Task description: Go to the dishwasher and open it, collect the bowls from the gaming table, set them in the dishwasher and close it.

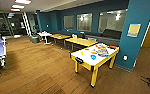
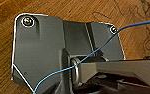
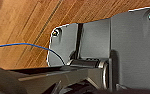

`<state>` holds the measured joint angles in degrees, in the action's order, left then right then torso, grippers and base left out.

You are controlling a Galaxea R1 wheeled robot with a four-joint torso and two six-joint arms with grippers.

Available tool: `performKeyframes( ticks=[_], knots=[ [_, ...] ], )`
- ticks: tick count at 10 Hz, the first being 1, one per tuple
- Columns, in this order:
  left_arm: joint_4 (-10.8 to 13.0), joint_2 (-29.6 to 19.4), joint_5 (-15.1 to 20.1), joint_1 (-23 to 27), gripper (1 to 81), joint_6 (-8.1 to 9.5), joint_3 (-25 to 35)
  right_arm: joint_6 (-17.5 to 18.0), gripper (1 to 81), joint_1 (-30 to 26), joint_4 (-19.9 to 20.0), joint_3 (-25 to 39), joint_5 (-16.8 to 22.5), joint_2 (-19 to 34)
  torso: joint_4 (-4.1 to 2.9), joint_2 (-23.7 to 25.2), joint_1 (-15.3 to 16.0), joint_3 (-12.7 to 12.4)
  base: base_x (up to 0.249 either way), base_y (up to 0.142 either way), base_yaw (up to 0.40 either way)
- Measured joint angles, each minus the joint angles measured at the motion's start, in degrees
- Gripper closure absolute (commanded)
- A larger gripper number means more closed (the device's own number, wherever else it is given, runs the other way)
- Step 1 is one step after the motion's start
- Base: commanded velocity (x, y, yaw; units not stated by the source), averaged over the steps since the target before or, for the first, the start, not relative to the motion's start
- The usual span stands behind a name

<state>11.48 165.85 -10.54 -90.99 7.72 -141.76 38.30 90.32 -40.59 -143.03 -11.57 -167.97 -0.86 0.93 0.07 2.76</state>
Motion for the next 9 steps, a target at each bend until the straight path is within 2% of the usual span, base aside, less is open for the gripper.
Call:
performKeyframes(
  ticks=[4, 7, 9],
  knots=[
    [0.0, 0.0, 0.0, 0.0, 1.0, 0.00, 0.0, 0.0, 1.0, 0.0, 0.0, 0.0, 0.0, 0.0, 0.00, 0.0, 0.0, 0.0, 0.016, 0.000, 0.000],
    [0.0, 0.0, 0.2, -0.8, 1.0, -0.01, 0.0, -0.2, 1.0, 1.0, 0.0, 0.0, 0.3, 0.0, 0.00, 0.1, -0.1, 0.0, 0.117, 0.000, 0.000],
    [0.0, 0.0, -0.3, 0.6, 1.0, 0.00, 0.0, -0.2, 1.0, -0.3, 0.0, 0.0, 0.0, 0.0, 0.00, 0.0, 0.0, 0.0, 0.133, 0.000, 0.000]
  ],
)
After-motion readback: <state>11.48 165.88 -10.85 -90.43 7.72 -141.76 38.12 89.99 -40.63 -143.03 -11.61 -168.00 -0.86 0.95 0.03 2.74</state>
